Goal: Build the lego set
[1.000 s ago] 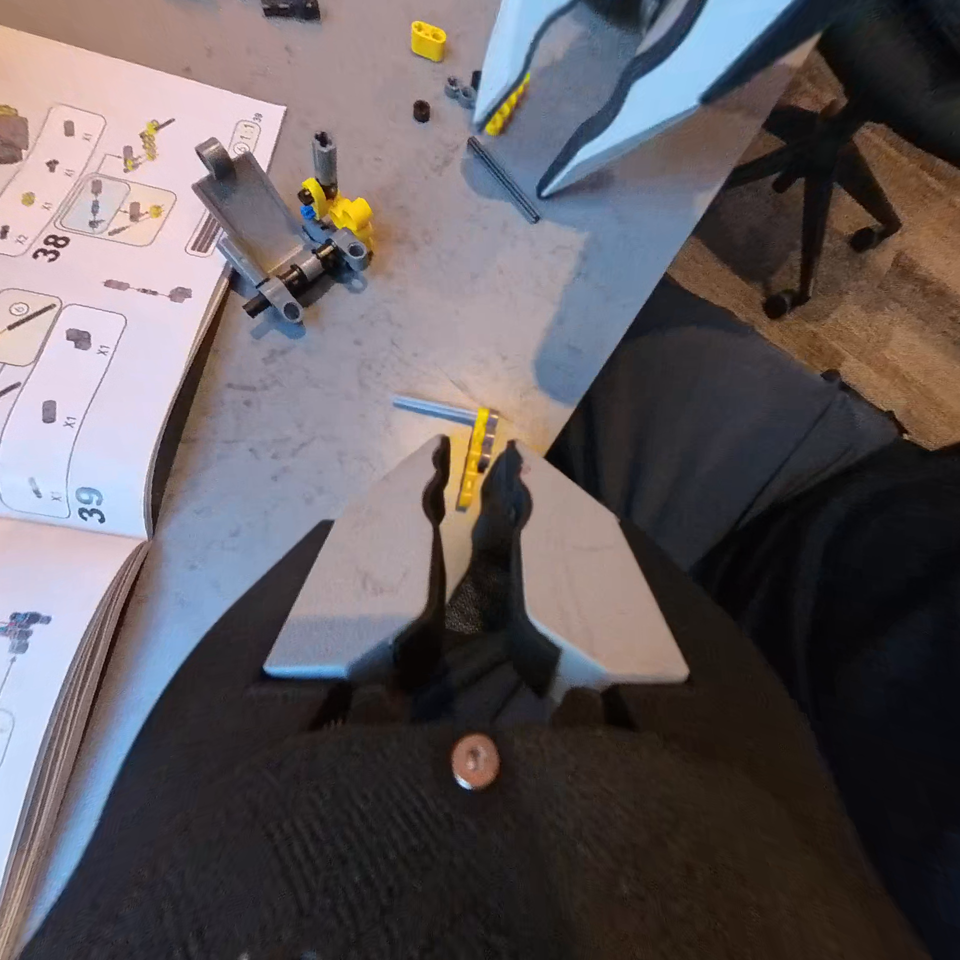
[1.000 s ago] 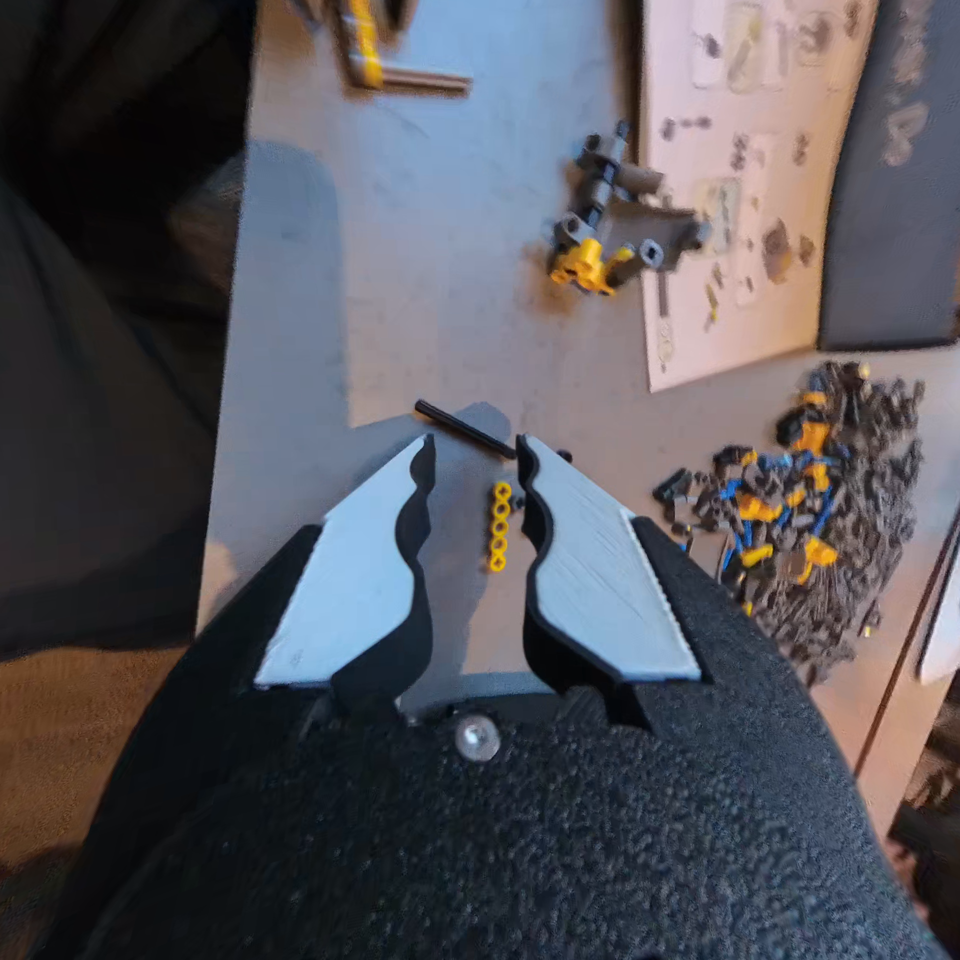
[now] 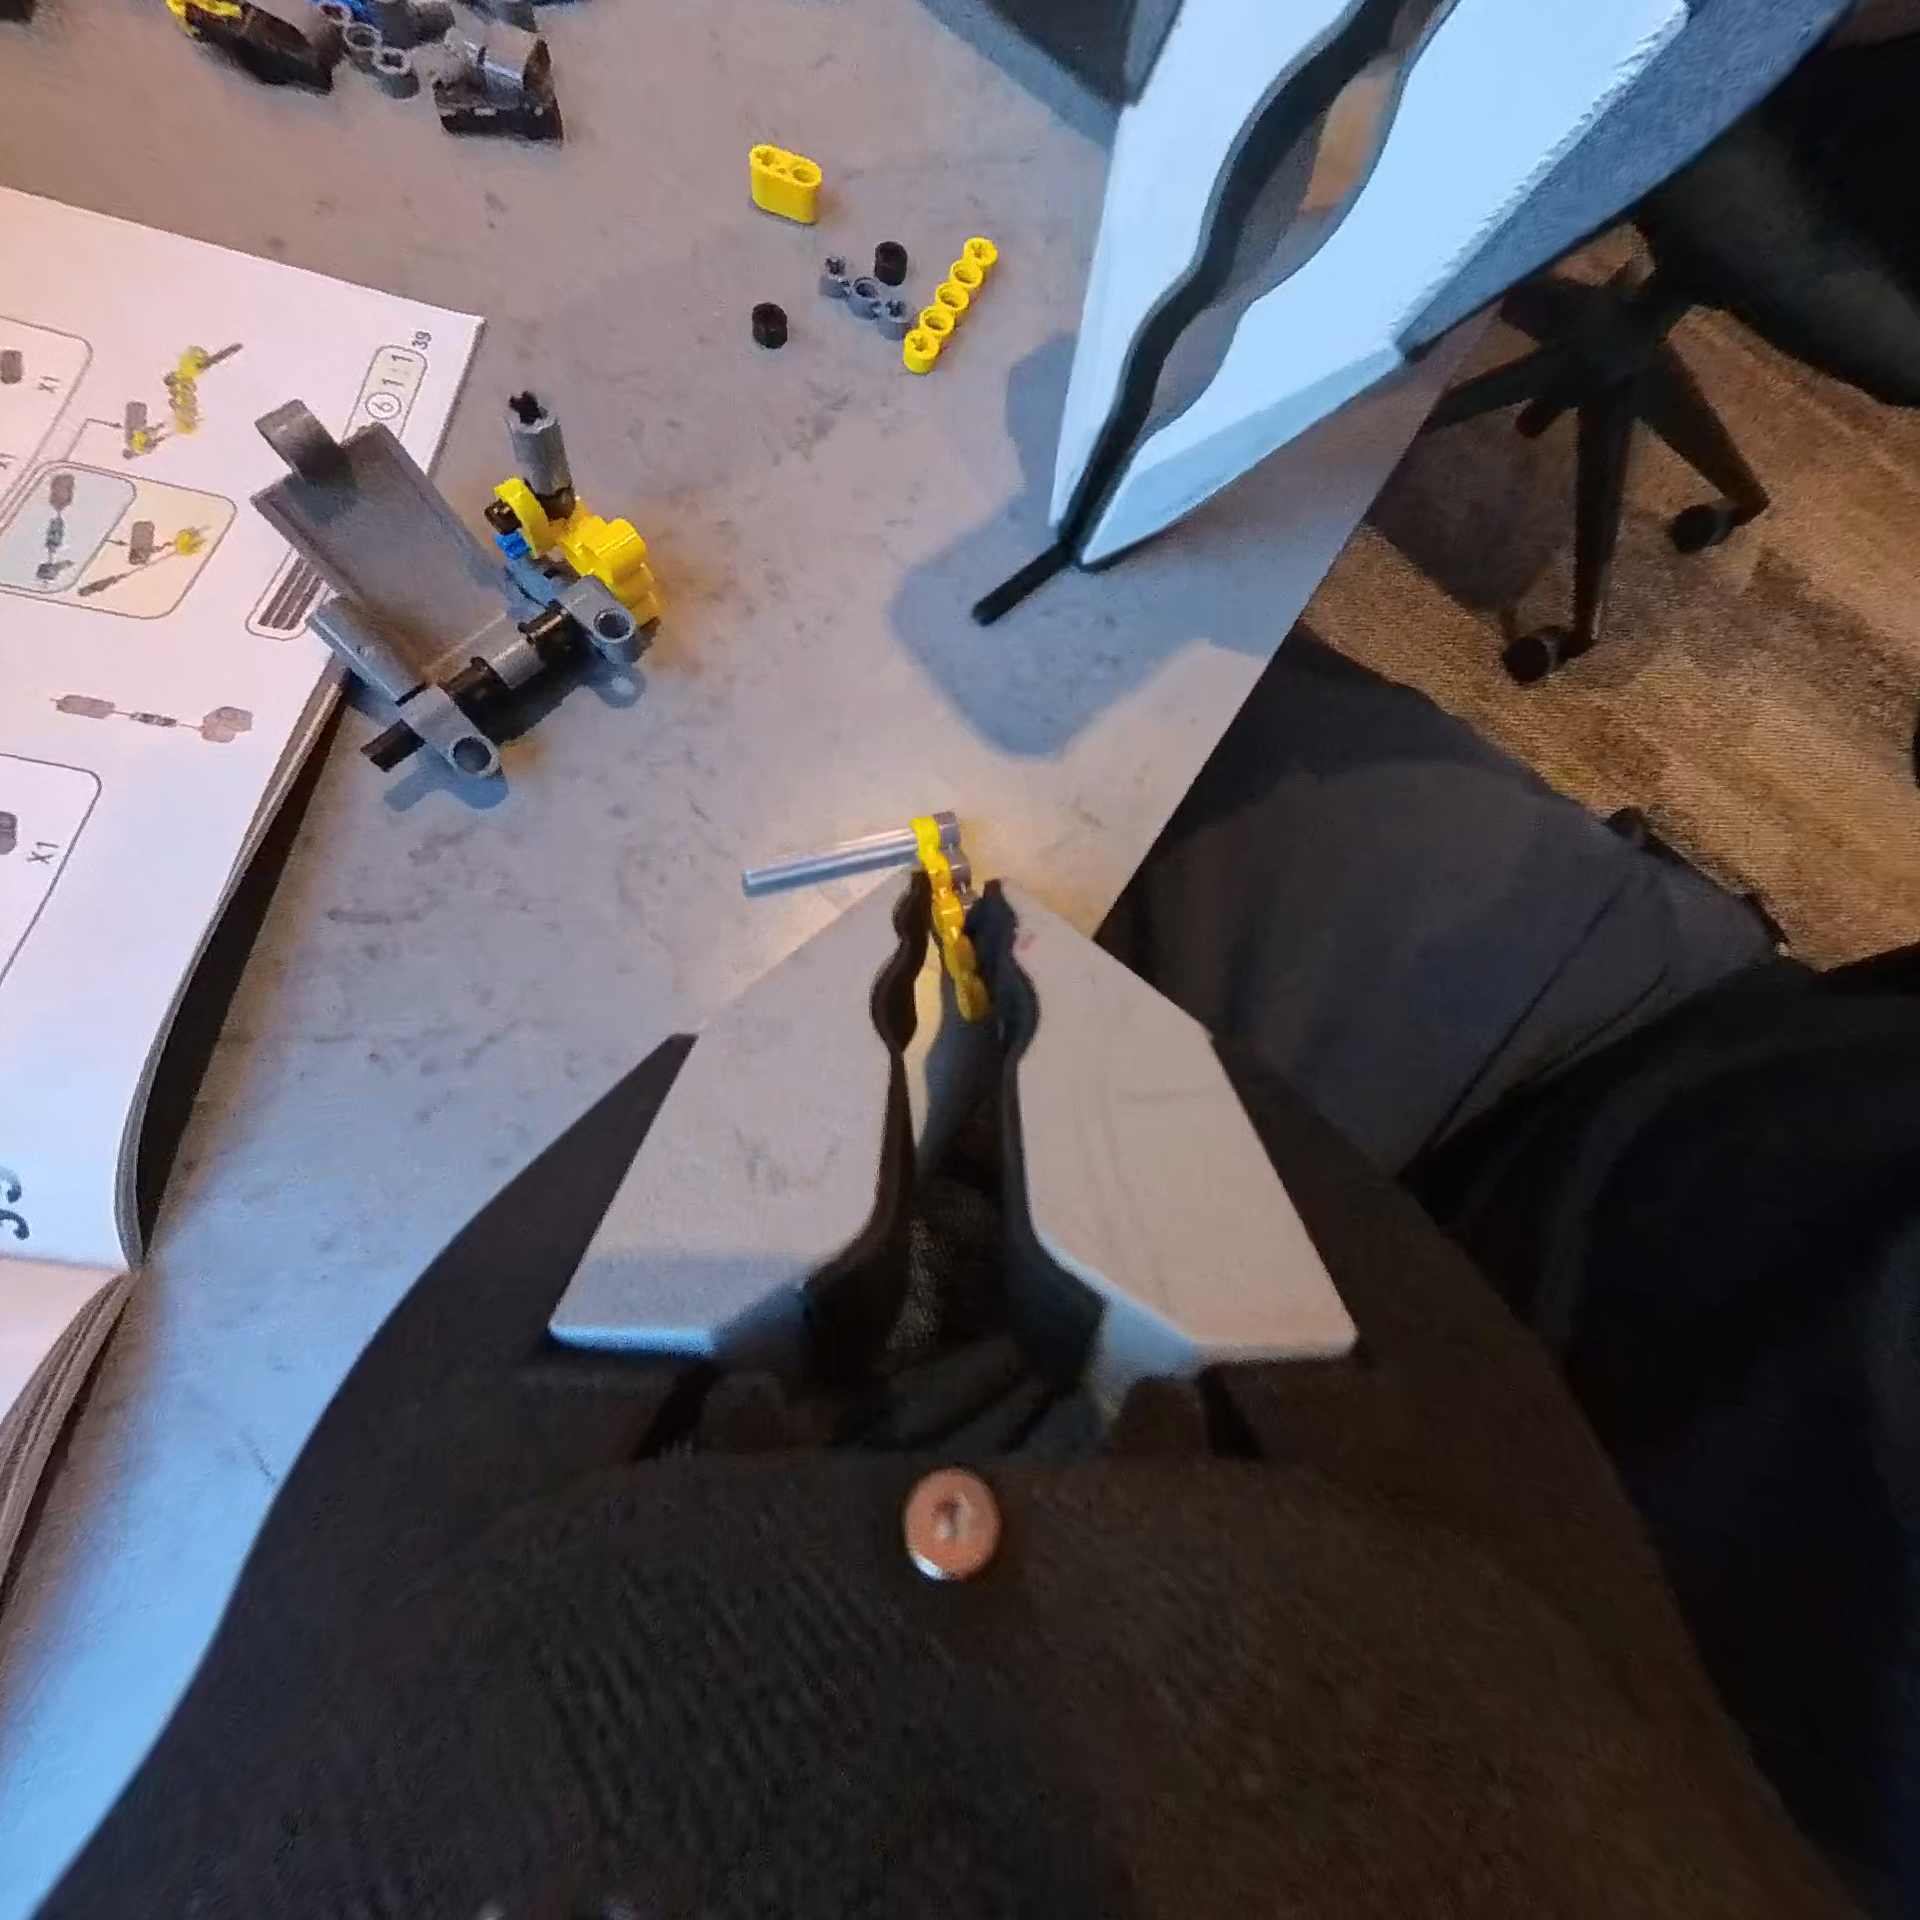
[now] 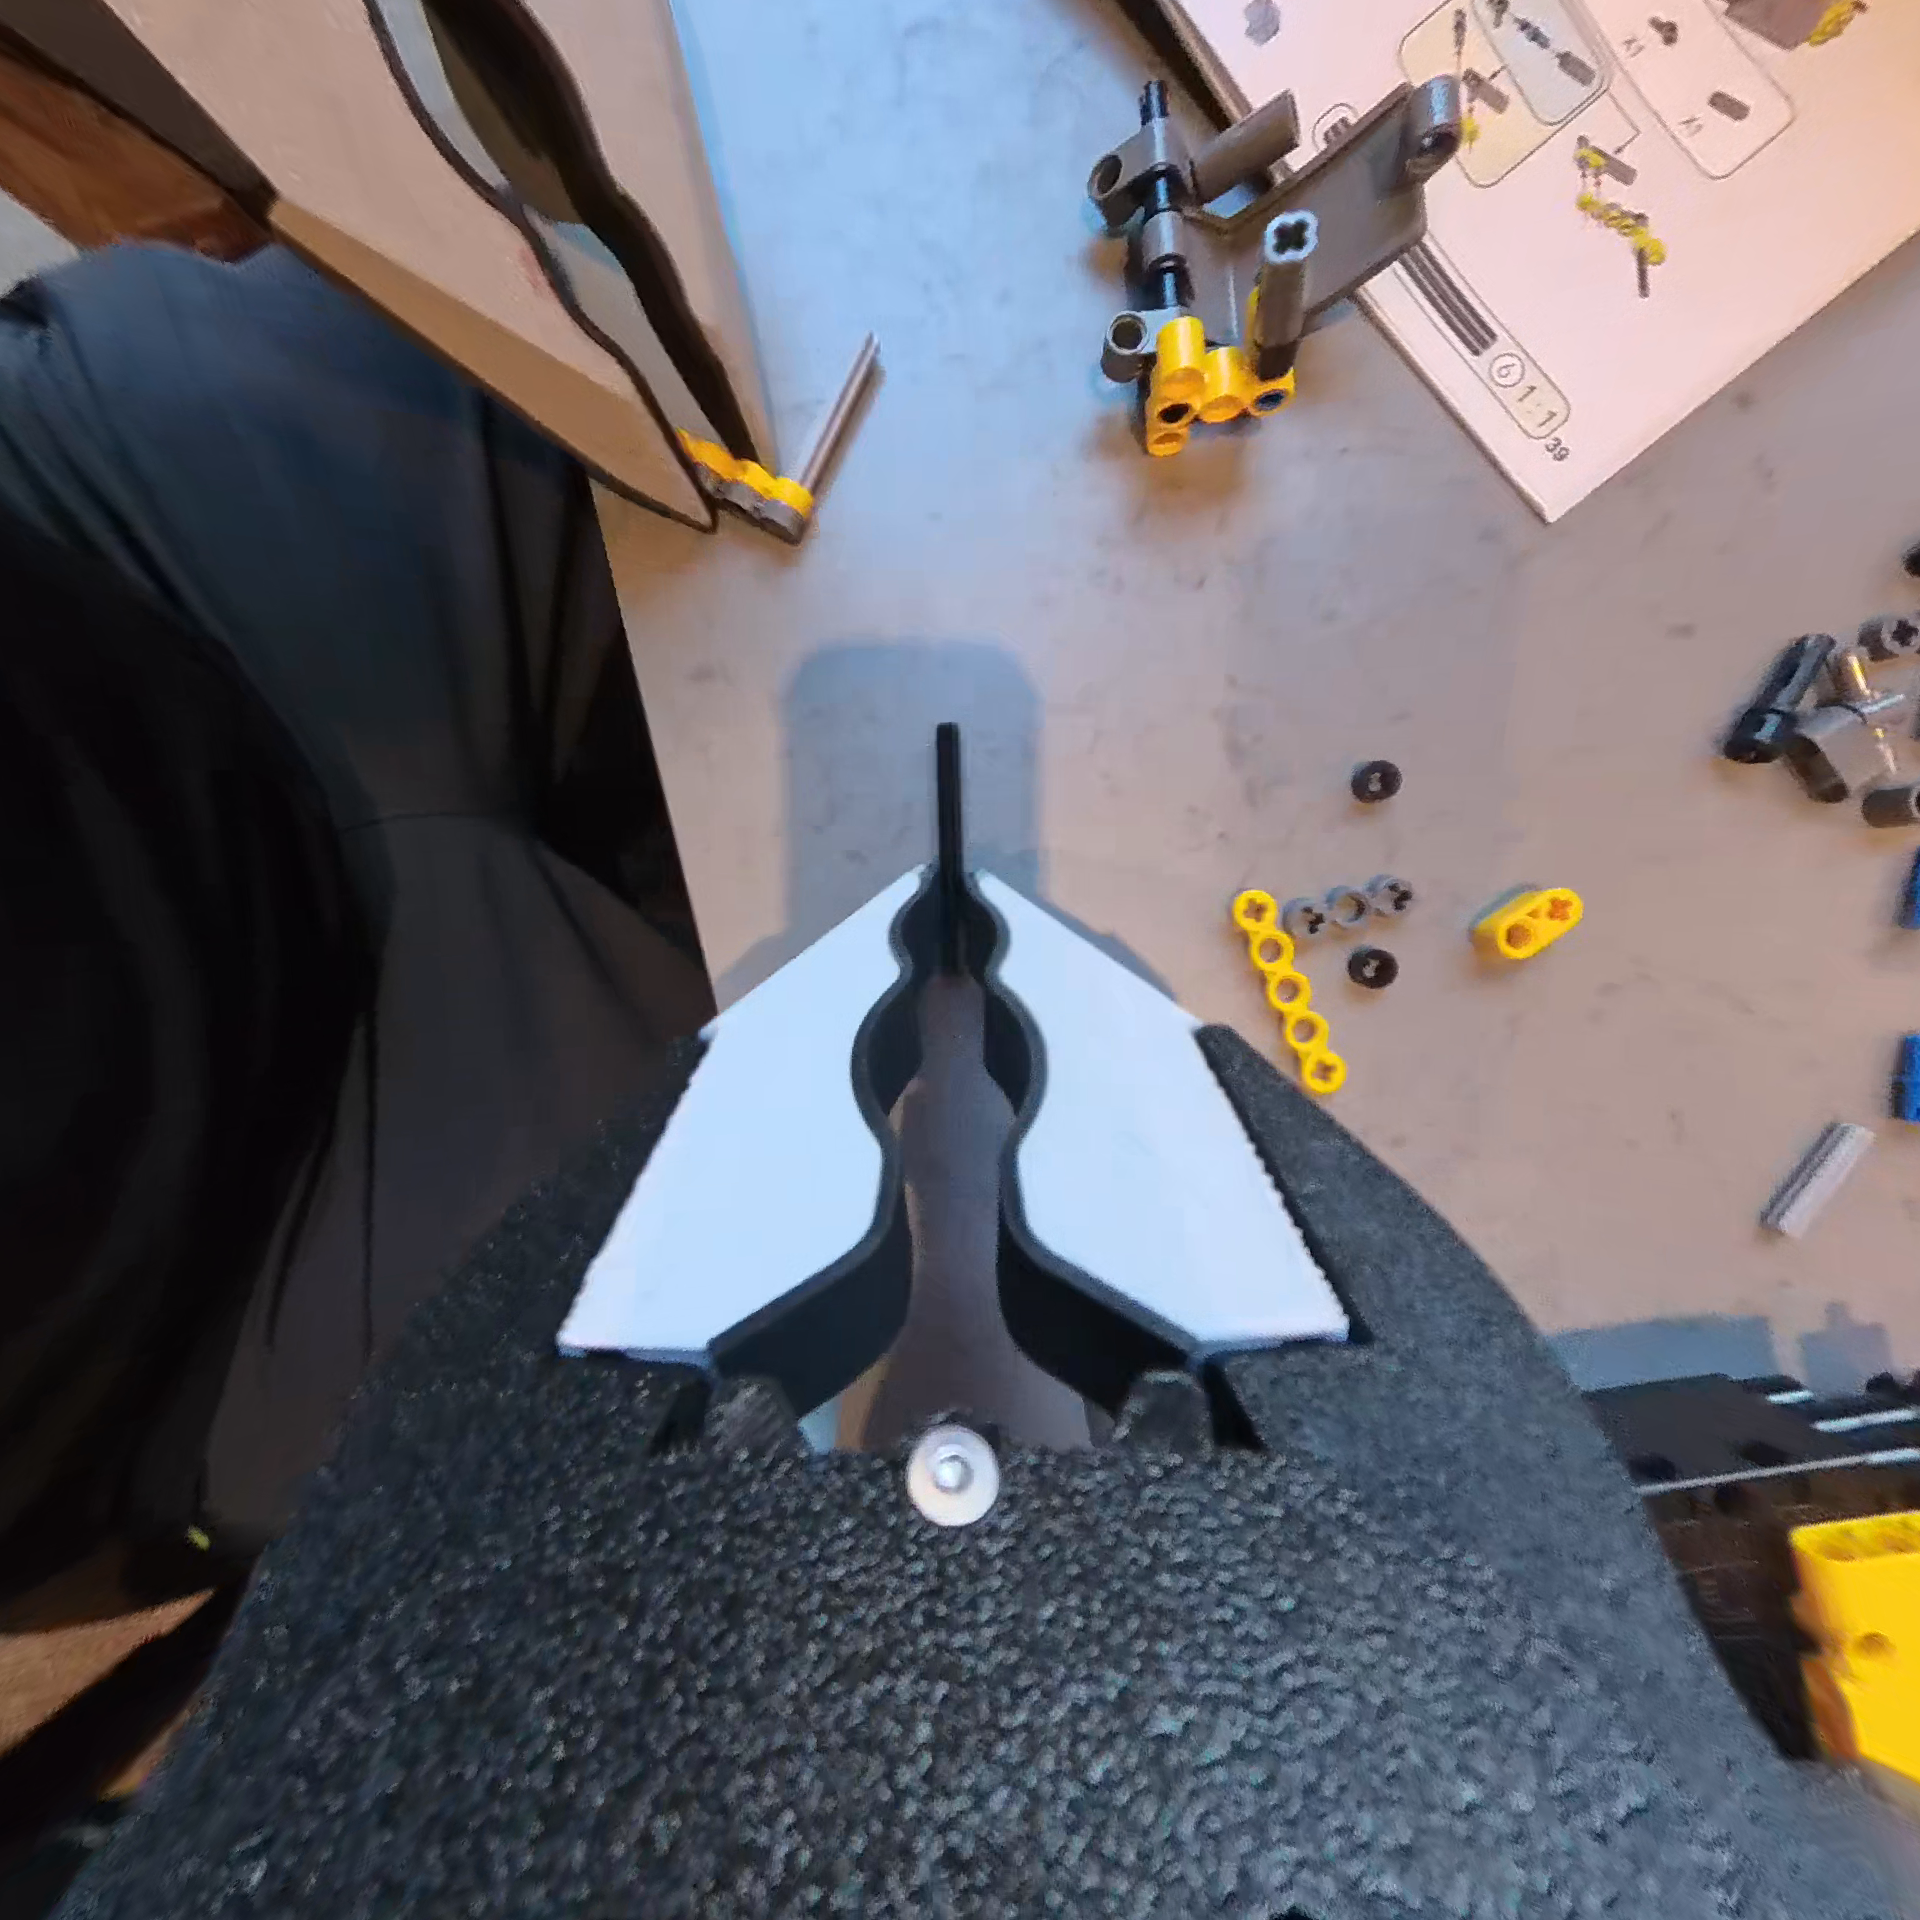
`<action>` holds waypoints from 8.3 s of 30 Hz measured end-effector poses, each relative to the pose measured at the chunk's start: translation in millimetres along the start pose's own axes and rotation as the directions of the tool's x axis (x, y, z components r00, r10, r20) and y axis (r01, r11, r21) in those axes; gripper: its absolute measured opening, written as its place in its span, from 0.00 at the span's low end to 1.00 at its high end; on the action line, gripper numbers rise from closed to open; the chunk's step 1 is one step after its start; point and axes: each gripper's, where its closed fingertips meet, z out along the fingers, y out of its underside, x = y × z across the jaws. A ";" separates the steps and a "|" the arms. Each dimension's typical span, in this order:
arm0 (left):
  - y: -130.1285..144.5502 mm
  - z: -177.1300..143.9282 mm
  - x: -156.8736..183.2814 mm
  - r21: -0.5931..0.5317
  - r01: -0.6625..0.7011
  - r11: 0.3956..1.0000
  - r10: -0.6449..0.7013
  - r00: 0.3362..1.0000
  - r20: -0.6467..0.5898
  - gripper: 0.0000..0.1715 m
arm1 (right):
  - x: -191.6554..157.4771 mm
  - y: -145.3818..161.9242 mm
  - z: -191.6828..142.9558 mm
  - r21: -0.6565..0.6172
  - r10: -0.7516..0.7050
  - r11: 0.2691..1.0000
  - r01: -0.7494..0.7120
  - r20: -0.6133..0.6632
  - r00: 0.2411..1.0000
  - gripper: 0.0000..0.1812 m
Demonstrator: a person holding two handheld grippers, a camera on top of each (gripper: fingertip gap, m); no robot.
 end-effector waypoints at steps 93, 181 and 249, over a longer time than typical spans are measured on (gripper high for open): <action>-17.8 19.0 -5.9 -0.075 -0.113 0.991 0.117 0.992 0.048 0.05 | -23.0 -19.8 13.3 0.113 0.374 0.924 -0.365 -0.064 0.925 0.01; 12.3 -15.5 21.6 0.087 -0.782 0.617 0.786 0.607 -0.115 0.04 | -41.0 -61.4 -0.5 0.268 -0.391 0.872 0.411 -0.127 0.912 0.28; 46.5 -41.0 -4.3 -0.006 -0.892 0.453 0.888 0.452 -0.088 0.04 | -55.7 -93.3 61.2 0.311 -0.044 0.932 0.185 -0.411 0.911 0.00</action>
